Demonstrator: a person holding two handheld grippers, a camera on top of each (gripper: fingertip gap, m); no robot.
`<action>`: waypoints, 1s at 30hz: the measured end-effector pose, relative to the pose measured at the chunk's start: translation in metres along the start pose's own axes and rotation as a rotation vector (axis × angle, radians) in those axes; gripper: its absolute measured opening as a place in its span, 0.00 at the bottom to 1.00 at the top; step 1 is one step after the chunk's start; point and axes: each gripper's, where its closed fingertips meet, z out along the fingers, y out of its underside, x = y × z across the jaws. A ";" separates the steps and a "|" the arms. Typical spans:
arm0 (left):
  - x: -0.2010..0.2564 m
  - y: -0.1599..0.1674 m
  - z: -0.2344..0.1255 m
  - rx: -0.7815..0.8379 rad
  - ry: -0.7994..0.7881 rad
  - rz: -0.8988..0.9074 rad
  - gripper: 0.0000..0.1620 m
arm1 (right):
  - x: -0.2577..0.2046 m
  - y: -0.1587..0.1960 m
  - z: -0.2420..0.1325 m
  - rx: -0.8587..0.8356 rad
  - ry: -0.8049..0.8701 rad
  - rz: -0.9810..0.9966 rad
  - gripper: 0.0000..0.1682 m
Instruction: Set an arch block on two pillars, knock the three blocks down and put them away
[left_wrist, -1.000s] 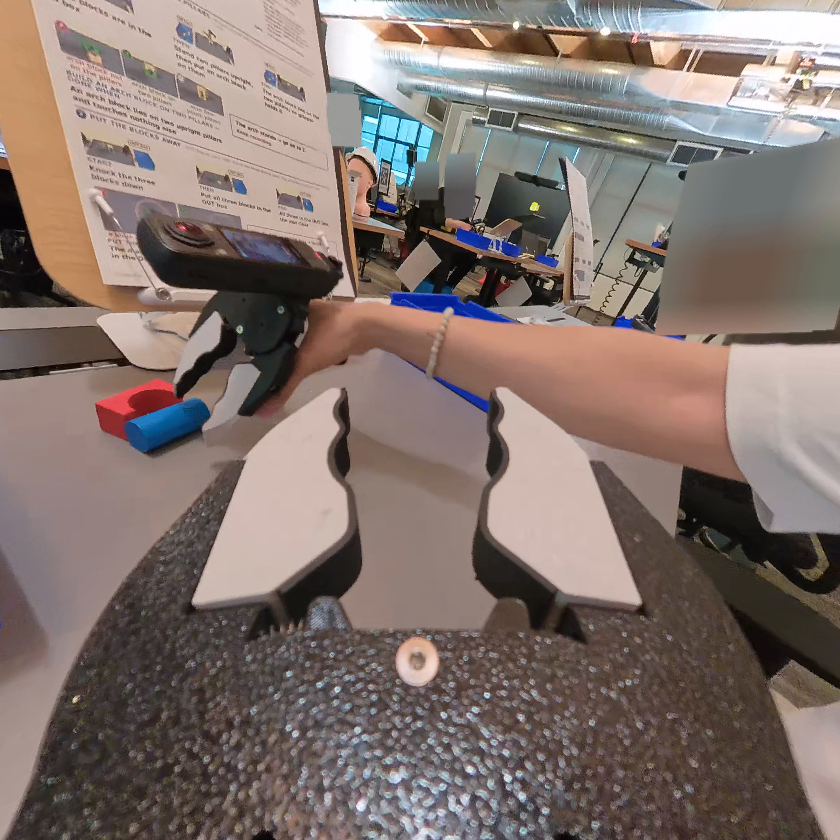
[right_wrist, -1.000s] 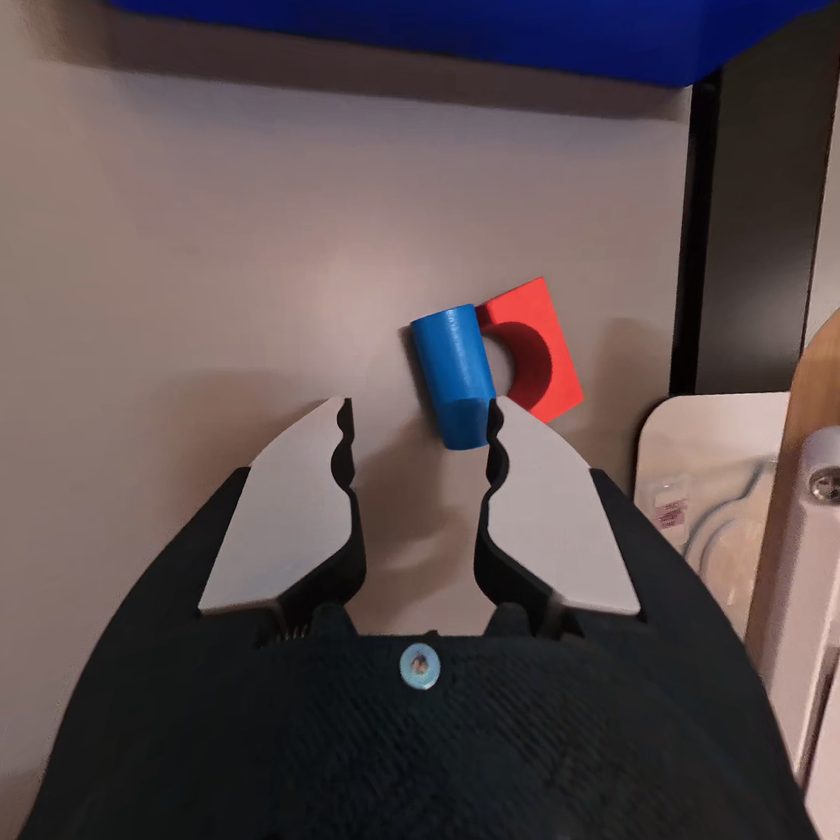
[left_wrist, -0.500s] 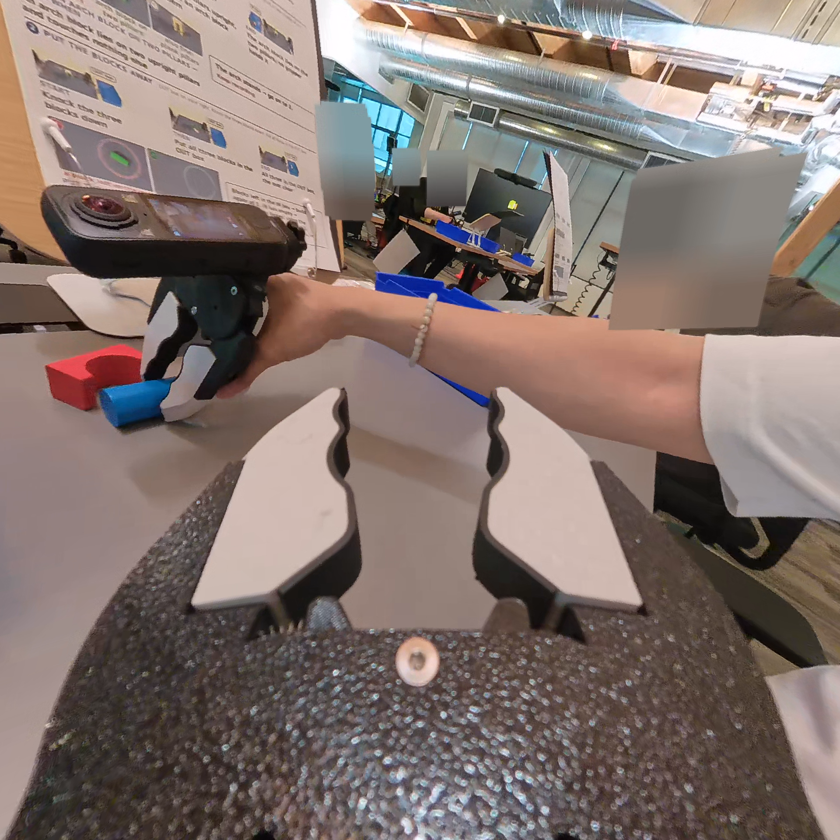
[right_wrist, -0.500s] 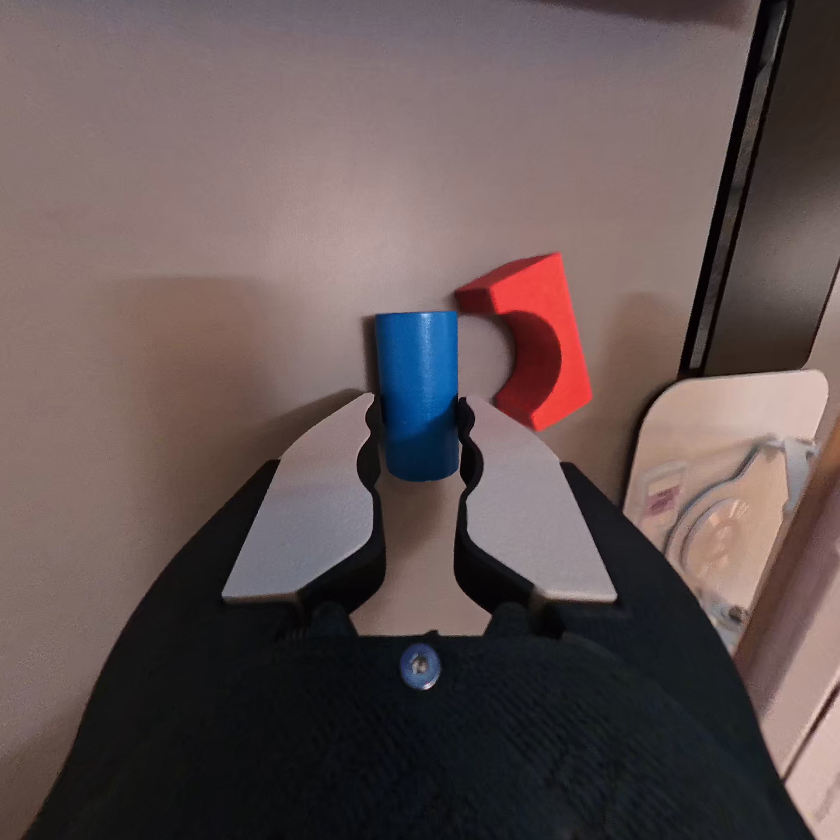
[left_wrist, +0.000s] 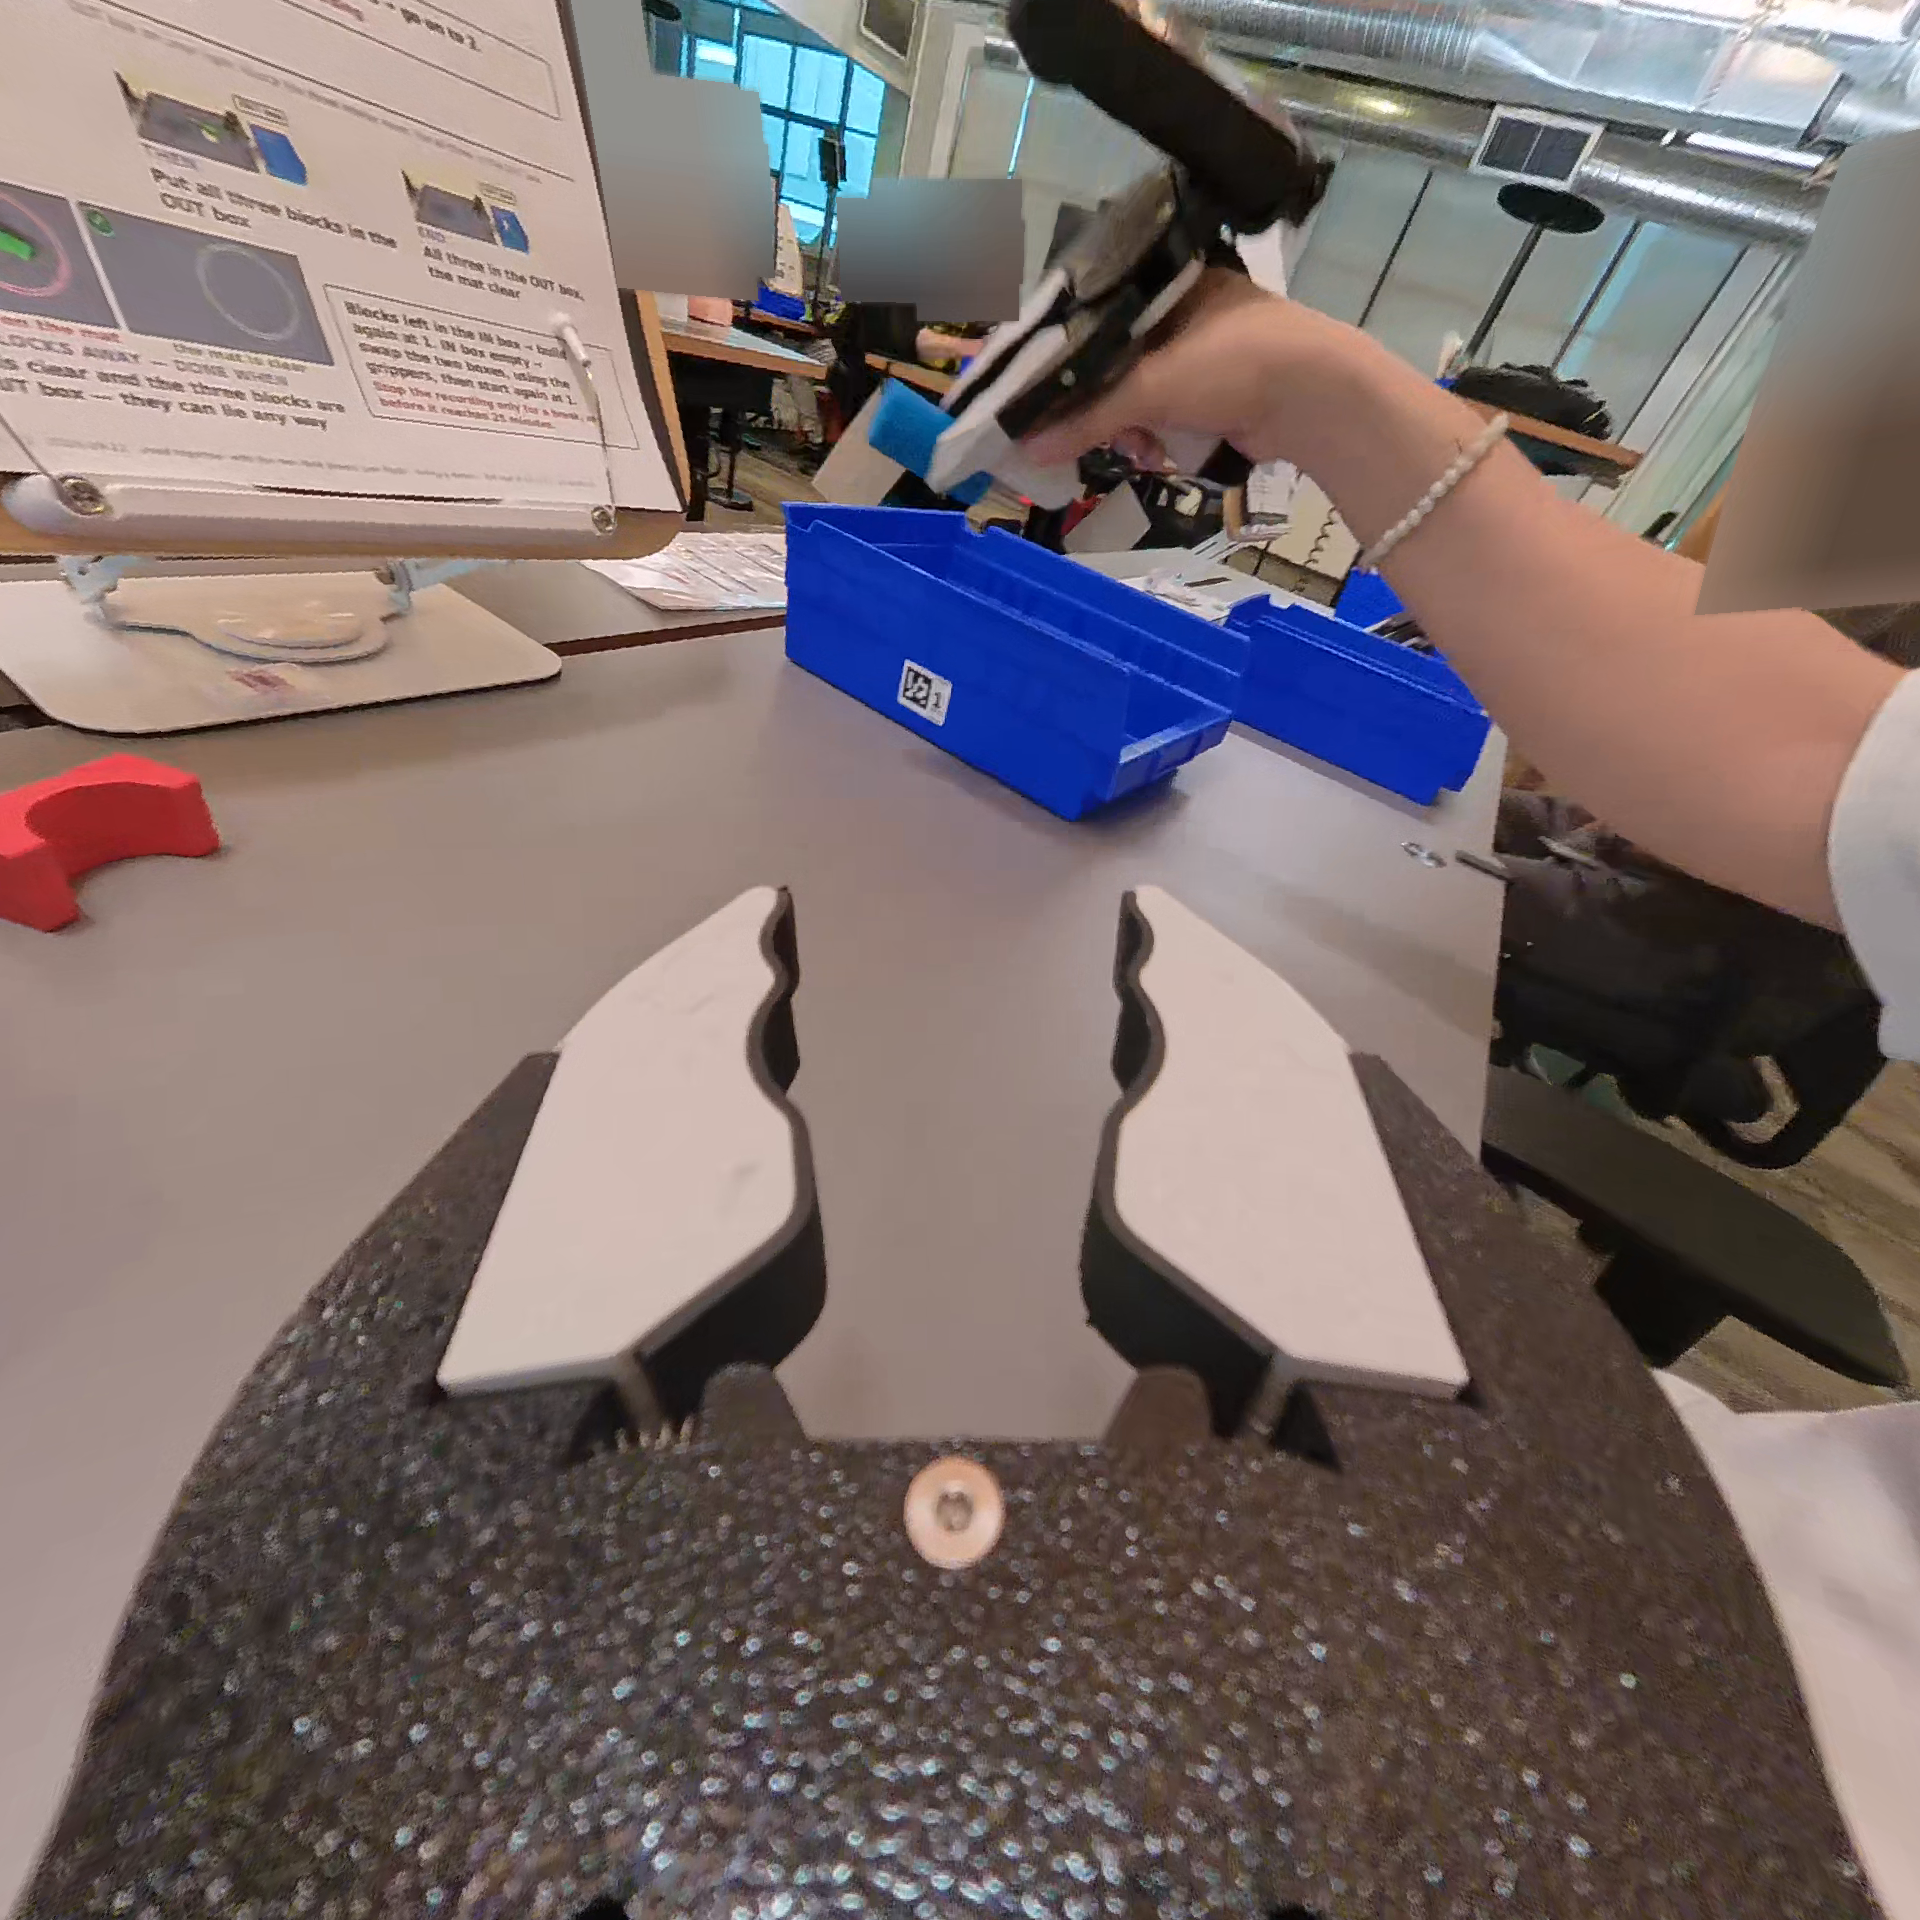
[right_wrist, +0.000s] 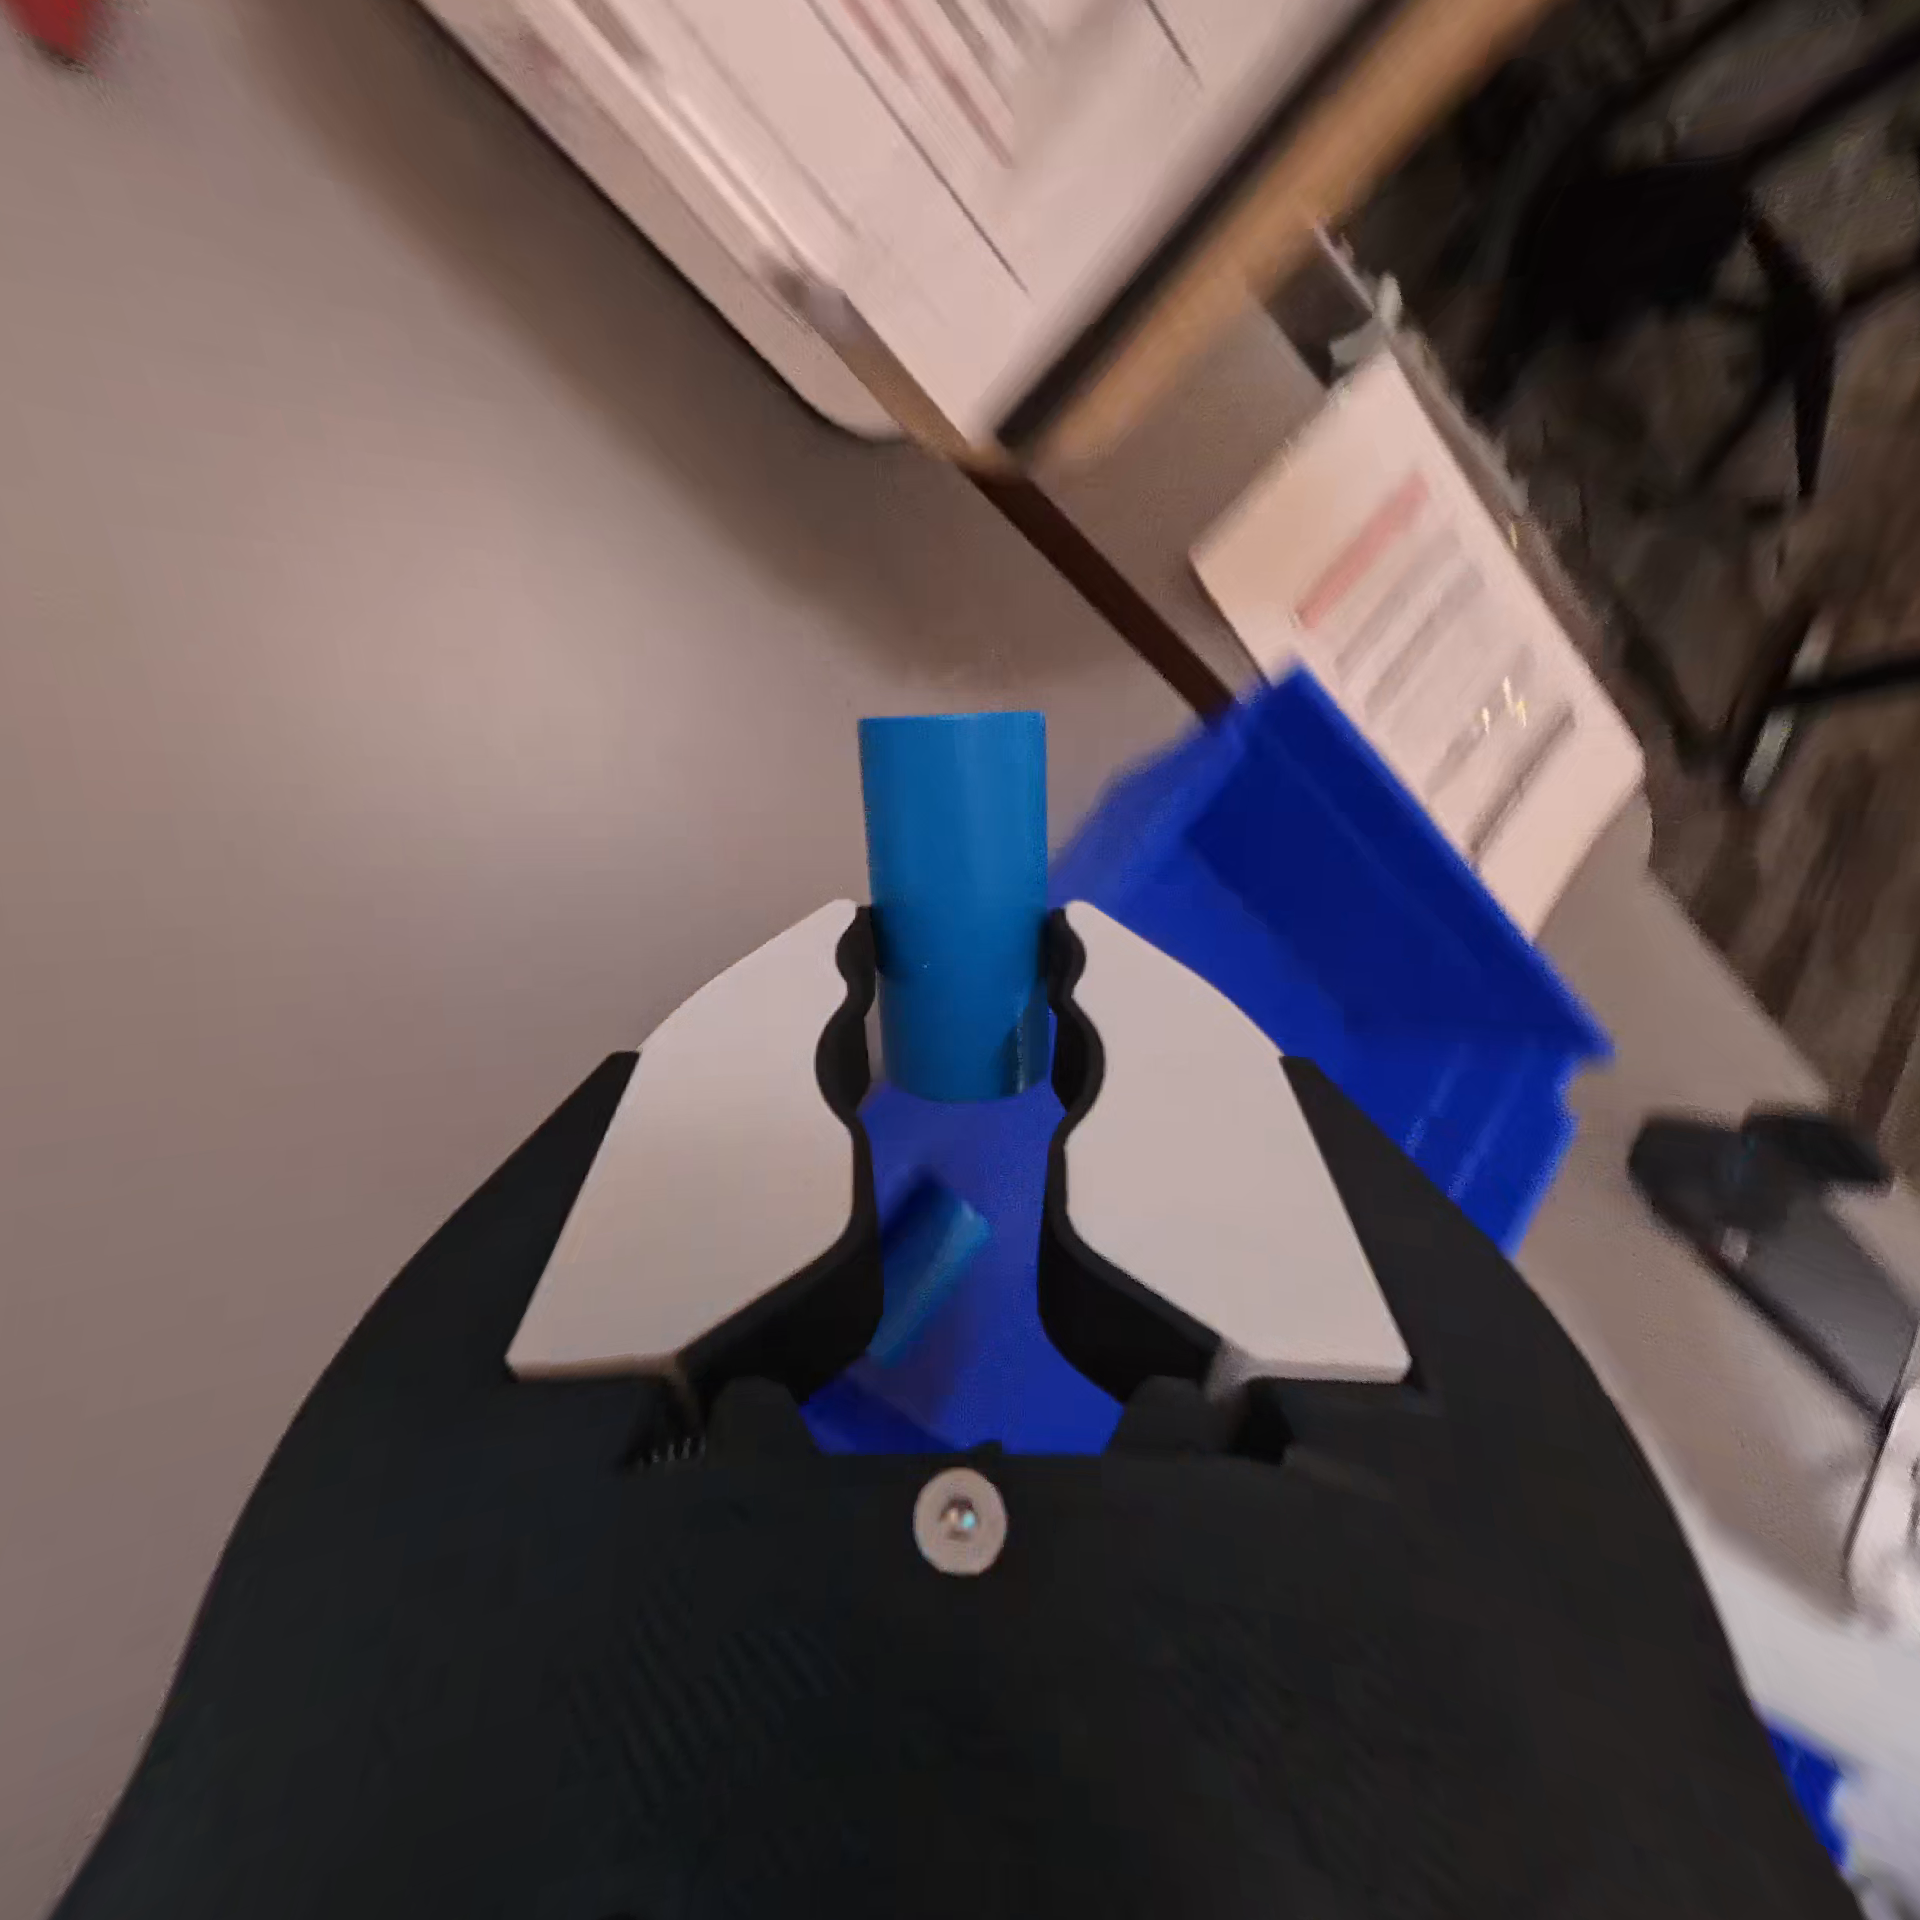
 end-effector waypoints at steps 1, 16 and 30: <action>0.003 -0.001 0.002 0.004 0.017 -0.012 0.36 | 0.017 0.023 -0.002 -0.018 0.030 0.060 0.19; 0.026 0.007 0.021 -0.049 0.115 0.027 0.36 | 0.014 0.177 0.055 -0.282 -0.099 0.309 0.20; 0.012 0.006 0.011 -0.022 0.093 -0.013 0.36 | 0.033 0.188 0.063 -0.335 -0.005 0.382 0.36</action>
